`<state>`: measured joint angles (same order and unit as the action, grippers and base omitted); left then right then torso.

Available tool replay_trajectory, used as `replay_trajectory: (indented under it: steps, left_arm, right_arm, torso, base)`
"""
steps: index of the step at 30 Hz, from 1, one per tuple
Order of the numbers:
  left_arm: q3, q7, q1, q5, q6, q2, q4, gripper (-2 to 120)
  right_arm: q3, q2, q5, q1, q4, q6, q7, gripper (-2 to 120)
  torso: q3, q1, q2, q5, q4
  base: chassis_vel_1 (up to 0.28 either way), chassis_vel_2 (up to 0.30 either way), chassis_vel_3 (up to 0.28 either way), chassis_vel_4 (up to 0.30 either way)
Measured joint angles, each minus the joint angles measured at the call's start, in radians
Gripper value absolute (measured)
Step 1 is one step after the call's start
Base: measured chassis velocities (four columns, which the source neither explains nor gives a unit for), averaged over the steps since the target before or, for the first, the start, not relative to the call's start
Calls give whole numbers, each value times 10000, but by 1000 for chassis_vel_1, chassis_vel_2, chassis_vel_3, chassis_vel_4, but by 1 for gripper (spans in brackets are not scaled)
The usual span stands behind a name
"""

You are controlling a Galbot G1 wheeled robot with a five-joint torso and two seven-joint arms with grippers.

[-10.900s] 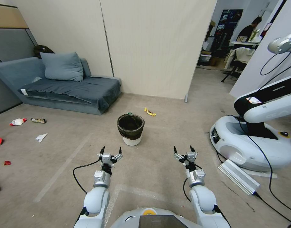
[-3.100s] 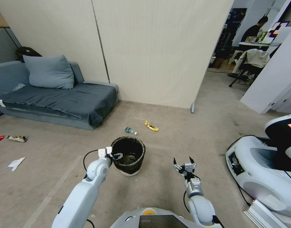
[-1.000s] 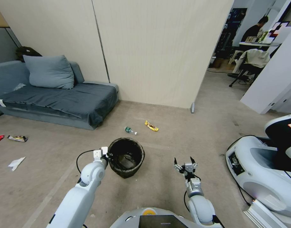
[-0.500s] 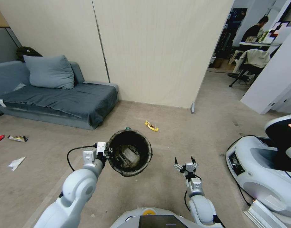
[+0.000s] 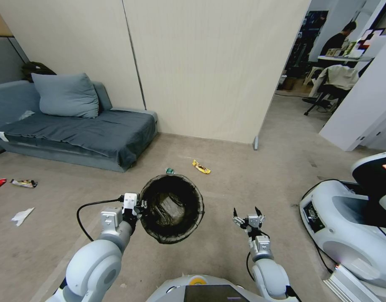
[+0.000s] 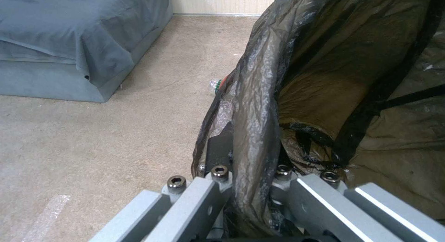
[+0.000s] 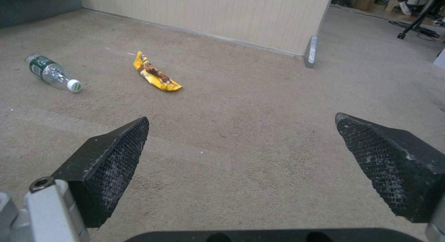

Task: Pick up the trash bin, then pick up the garbage from the floor and place it into the trash bin.

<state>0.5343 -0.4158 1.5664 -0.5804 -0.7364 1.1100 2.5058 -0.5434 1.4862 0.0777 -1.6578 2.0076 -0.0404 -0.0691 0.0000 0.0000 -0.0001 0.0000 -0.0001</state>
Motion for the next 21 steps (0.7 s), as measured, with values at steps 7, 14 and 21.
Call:
replay_trajectory:
  steps: [7, 14, 21]
  left_arm:
    - [6, 12, -91, 163, 4, 94, -25, 1]
    - [0, 16, -101, 232, 9, 167, -38, 1]
    - [-1, 28, -107, 328, 10, 226, -45, 1]
  right_arm:
    - [-56, -13, -22, -6, 82, 8, 46, 100]
    - [-116, 6, -31, 30, 79, 183, 251, 100]
    - [-146, 19, -34, 76, 54, 209, 257, 100]
  torso:
    - [0, 0, 0, 0, 0]
    - [0, 0, 0, 0, 1]
    - [-1, 0, 0, 0, 0]
  base:
    - [0, 0, 0, 0]
    - [0, 0, 0, 0]
    - [-42, 37, 35, -31]
